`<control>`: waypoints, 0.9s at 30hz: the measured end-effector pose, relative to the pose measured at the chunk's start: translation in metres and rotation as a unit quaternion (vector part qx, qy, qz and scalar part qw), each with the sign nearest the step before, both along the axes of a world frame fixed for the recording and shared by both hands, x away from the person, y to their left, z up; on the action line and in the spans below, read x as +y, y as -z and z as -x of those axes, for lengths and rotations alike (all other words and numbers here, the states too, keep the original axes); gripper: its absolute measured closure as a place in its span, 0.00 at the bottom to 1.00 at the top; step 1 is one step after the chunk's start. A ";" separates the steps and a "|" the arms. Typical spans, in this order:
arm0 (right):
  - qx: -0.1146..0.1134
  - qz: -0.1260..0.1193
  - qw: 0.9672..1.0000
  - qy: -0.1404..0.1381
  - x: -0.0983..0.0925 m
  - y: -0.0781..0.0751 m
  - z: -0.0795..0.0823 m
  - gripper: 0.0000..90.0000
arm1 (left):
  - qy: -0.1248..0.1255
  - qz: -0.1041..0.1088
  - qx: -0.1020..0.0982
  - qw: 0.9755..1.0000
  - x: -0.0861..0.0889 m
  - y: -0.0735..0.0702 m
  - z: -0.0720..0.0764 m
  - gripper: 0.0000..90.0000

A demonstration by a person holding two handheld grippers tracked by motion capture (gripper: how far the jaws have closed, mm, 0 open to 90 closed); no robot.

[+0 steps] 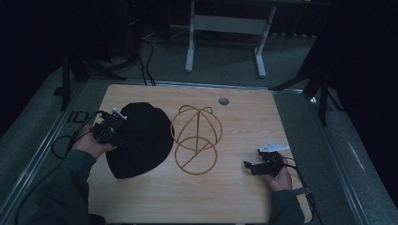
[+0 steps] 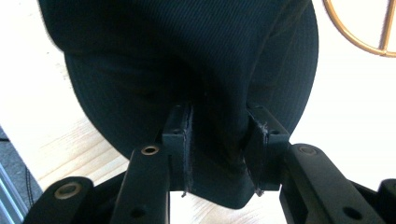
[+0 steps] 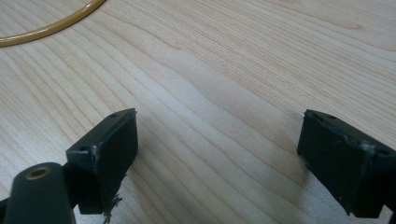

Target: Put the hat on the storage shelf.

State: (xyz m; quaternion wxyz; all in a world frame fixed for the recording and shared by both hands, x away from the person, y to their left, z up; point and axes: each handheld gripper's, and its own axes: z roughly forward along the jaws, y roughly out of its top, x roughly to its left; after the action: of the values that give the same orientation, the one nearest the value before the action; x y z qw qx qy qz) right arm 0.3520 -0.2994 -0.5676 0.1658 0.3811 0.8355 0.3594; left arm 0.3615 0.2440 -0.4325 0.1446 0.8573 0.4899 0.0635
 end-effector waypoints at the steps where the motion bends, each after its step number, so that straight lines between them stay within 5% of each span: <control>1: 0.000 0.000 1.000 0.000 0.000 0.000 0.000 0.14 | 0.001 -0.001 0.002 1.000 -0.002 0.000 -0.002 0.73; 12: 0.000 0.000 1.000 0.000 0.000 0.000 0.000 0.14 | -0.008 -0.027 0.027 0.999 -0.014 0.008 -0.020 0.74; 17: 0.000 0.000 1.000 0.000 0.000 0.000 0.000 0.14 | -0.005 -0.030 0.034 0.999 -0.013 0.009 -0.023 0.85; 27: 0.000 0.000 1.000 0.000 0.000 0.000 0.000 0.14 | 0.004 -0.041 0.025 0.999 -0.010 0.006 -0.023 0.95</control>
State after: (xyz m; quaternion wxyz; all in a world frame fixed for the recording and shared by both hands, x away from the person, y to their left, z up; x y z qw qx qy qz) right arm 0.3519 -0.2993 -0.5676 0.1657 0.3813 0.8355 0.3593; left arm 0.3848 0.2337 -0.4389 0.0977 0.8655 0.4873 0.0618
